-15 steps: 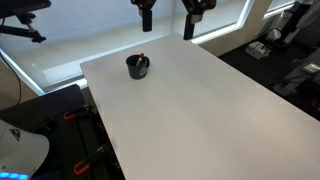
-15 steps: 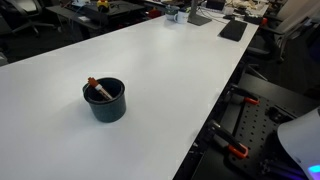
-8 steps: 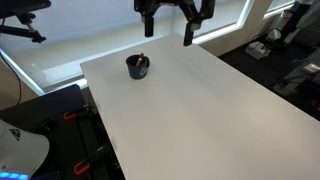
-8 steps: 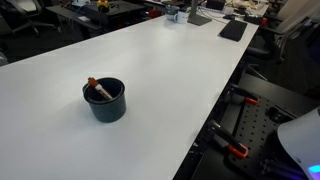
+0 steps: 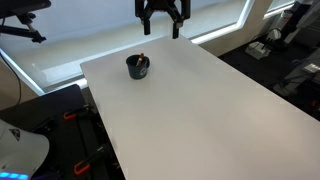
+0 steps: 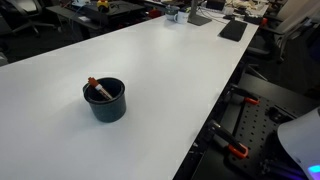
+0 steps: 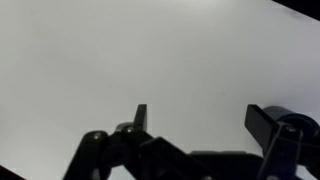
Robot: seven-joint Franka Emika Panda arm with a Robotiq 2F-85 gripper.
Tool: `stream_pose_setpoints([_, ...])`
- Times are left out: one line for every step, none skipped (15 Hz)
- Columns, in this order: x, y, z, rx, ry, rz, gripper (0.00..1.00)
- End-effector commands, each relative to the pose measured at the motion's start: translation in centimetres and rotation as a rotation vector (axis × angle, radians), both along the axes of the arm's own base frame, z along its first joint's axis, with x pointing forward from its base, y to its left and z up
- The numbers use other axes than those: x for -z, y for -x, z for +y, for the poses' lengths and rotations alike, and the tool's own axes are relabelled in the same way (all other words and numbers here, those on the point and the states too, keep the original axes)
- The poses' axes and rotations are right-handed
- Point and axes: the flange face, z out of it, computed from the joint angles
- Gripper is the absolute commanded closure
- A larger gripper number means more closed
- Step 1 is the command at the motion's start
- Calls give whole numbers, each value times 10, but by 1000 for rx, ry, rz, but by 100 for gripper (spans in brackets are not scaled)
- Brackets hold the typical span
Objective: Remove the orange marker from the cup and put it on the table
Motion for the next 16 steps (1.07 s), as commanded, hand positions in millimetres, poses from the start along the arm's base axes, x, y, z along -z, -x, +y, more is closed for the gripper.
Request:
stream_pose_setpoints([21, -25, 48, -11, -21, -11, 0])
stream_pose_setpoints([28, -29, 61, -16, -24, -15, 0])
stream_pose_setpoints([33, -36, 74, -23, -25, -20, 0])
stream_pose_setpoints([38, -41, 86, -28, -25, -22, 0])
stream_pose_setpoints([41, -46, 96, -32, -23, -27, 0])
stream_pose_setpoints([45, -50, 105, -35, -21, -31, 0])
stream_pose_setpoints([48, -54, 113, -37, -23, -33, 0])
stream_pose_setpoints([52, -58, 120, -36, -21, -34, 0])
stream_pose_setpoints([56, -62, 126, -37, -27, -32, 0])
stream_pose_setpoints([59, -64, 132, -35, -26, -32, 0])
stream_pose_setpoints([62, -66, 135, -37, -25, -31, 0])
stream_pose_setpoints([64, -69, 138, -35, -26, -28, 0])
stream_pose_setpoints([65, -71, 140, -37, -26, -26, 0])
stream_pose_setpoints([66, -73, 142, -38, -27, -26, 0])
stream_pose_setpoints([67, -74, 142, -39, -27, -25, 0])
stream_pose_setpoints([68, -76, 143, -40, -27, -26, 0])
